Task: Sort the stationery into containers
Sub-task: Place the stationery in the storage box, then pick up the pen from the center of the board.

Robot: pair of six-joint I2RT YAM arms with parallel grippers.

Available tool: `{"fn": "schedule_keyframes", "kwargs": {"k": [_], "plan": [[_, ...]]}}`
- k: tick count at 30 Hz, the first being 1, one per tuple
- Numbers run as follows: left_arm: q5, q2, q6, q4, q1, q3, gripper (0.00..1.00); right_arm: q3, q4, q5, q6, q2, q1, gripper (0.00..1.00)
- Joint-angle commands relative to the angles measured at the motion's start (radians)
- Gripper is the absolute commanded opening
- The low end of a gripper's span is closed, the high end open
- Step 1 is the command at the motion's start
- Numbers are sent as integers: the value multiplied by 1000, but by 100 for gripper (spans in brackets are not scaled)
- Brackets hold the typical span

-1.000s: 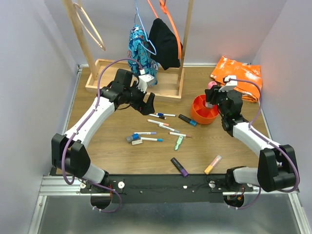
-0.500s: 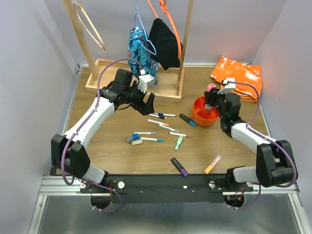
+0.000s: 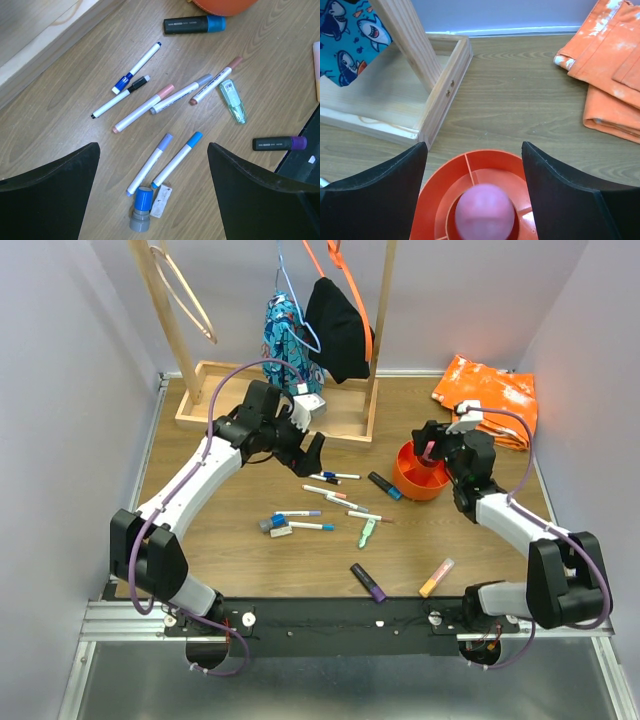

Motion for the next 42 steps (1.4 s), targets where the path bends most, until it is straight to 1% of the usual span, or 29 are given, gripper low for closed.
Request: {"fn": "schedule_keyframes", "kwargs": {"k": [1, 3, 4, 6, 8, 11, 12, 14, 15, 16, 18, 20, 22, 24, 25, 27, 29, 30, 31, 32, 33, 34, 35, 36, 37, 38, 40, 42], "plan": [[-13, 1, 34, -10, -21, 19, 97, 61, -144, -27, -6, -65, -5, 85], [-19, -7, 47, -21, -34, 7, 97, 125, -233, -18, 2, -103, -5, 86], [-19, -9, 60, -30, -40, 4, 97, 142, -314, -19, -8, -122, -5, 86], [-22, -13, 109, -48, -56, -4, 97, 194, -393, -35, -30, -174, -5, 86], [-60, -18, 143, -50, -86, -13, 97, 222, -506, -50, -64, -205, -5, 87], [-109, -27, 184, -59, -131, -19, 96, 262, -669, -120, -125, -269, -5, 87], [-122, -29, 221, -76, -142, -21, 94, 270, -702, -183, -142, -297, -5, 87], [-148, -29, 275, -101, -174, -28, 92, 283, -810, -284, -232, -315, -5, 86], [-148, -36, 325, -126, -182, -37, 91, 294, -856, -383, -264, -321, -7, 86], [-148, -41, 346, -140, -185, -45, 90, 309, -938, -425, -318, -328, -5, 86], [-166, -64, 356, -162, -188, -71, 88, 325, -1020, -504, -366, -328, -5, 86], [-195, -85, 353, -185, -185, -97, 87, 348, -1127, -541, -444, -320, -3, 86], [-202, -140, 349, -208, -159, -168, 84, 366, -1206, -553, -502, -315, -5, 85], [-194, -215, 320, -194, -125, -253, 84, 385, -1237, -556, -539, -317, -3, 83], [-176, -236, 314, -196, -84, -277, 85, 389, -1252, -561, -573, -315, -2, 82], [-160, -263, 298, -190, -47, -326, 84, 417, -1276, -594, -619, -297, 7, 79], [-145, -266, 277, -171, 8, -349, 84, 440, -1313, -589, -636, -263, 29, 76], [-136, -265, 257, -156, 21, -359, 84, 475, -1339, -592, -647, -204, 68, 70], [-125, -262, 255, -153, 30, -361, 84, 489, -1405, -585, -682, -174, 101, 67], [-122, -262, 257, -150, 33, -363, 84, 494, -1425, -569, -693, -148, 143, 66], [-125, -268, 258, -138, 33, -367, 84, 477, -1430, -506, -702, -133, 238, 66], [-128, -273, 252, -131, 35, -369, 84, 468, -1434, -477, -713, -125, 288, 67], [-143, -276, 252, -130, 41, -370, 85, 460, -1448, -458, -760, -119, 331, 68], [-149, -285, 255, -131, 45, -370, 85, 454, -1460, -446, -785, -111, 399, 69], [-154, -291, 266, -137, 50, -372, 85, 443, -1480, -441, -806, -96, 432, 69], [-154, -297, 275, -144, 52, -372, 85, 437, -1482, -435, -835, -91, 453, 70], [-111, -322, 319, -176, 50, -380, 85, 432, -1456, -424, -823, -71, 469, 70], [-56, -349, 332, -185, 30, -386, 85, 454, -1430, -399, -764, -42, 467, 70]]}}
